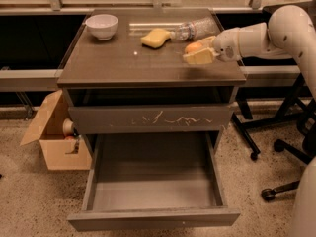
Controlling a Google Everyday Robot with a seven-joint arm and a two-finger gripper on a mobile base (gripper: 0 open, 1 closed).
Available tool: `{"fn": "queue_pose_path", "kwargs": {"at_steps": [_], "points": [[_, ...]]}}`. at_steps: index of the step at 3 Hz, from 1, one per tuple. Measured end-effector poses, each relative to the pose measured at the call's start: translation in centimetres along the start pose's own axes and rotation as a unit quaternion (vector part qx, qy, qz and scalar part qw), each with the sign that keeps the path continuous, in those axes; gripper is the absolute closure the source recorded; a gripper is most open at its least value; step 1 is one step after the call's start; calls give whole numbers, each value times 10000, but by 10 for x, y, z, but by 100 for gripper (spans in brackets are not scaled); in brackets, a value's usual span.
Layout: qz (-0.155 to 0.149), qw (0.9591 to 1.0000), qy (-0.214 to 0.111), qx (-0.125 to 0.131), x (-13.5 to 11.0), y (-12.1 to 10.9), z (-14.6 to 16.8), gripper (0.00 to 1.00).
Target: Pick orange from middle drawer and place on counter
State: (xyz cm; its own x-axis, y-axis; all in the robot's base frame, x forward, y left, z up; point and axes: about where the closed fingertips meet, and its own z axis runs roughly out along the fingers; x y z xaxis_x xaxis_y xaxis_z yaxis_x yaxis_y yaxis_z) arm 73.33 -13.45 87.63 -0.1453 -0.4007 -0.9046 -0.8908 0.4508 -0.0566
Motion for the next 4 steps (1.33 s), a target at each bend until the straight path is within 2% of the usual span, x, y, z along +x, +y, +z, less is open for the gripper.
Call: {"fn": "queue_pose_path", "kwargs": {"at_steps": [1, 2, 3, 4], "points": [[362, 9992, 45, 152, 0, -23, 6, 100], [686, 9969, 199, 333, 4, -43, 11, 85], [1028, 9928, 394, 471, 15, -61, 17, 54], [1175, 9906, 464, 516, 20, -68, 19, 31]]}}
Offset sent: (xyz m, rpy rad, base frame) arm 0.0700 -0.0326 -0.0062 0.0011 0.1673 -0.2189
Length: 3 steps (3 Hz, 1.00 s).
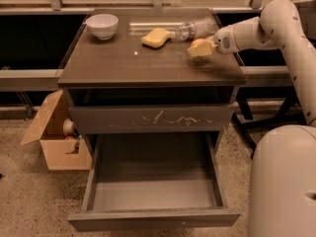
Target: Pick orange from middle drawer and place on counter
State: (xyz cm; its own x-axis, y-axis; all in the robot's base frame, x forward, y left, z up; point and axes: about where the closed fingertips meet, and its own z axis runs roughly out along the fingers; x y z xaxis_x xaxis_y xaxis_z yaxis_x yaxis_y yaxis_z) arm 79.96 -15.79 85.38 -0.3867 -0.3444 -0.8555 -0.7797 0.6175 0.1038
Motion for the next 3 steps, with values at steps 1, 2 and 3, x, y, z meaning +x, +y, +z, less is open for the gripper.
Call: {"fn": "queue_pose_path", "kwargs": {"at_steps": [1, 2, 3], "points": [[84, 10000, 44, 29, 1, -5, 1, 7], [122, 9999, 71, 40, 1, -8, 1, 0], [135, 9999, 73, 61, 1, -10, -1, 0]]}}
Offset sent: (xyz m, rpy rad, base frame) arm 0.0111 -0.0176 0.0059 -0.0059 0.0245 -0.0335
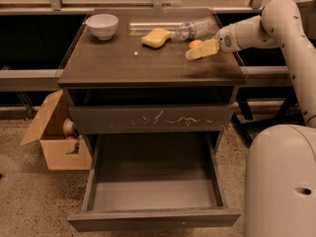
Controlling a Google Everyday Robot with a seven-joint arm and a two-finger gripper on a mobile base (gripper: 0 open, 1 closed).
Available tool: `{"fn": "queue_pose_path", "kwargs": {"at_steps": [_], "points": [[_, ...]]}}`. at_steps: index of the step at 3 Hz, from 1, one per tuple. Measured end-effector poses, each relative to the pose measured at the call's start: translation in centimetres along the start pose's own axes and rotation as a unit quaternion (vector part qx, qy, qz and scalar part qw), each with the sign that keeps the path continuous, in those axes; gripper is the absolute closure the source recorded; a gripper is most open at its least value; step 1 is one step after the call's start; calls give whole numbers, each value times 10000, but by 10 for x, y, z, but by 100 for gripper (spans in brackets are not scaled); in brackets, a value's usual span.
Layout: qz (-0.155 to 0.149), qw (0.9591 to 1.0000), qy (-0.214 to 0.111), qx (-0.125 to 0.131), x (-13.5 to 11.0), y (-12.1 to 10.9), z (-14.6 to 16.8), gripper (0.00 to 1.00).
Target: Pick orange from middle drawer and place on counter
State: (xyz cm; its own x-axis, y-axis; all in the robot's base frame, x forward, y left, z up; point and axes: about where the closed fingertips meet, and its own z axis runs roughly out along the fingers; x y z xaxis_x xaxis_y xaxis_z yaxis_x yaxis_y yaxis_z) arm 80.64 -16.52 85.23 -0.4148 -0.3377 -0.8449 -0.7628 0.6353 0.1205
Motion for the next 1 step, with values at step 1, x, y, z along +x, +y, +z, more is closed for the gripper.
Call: {"fn": "queue_pose_path", "kwargs": {"at_steps": [1], "points": [[-37, 9998, -181, 91, -6, -3, -14, 0]]}}
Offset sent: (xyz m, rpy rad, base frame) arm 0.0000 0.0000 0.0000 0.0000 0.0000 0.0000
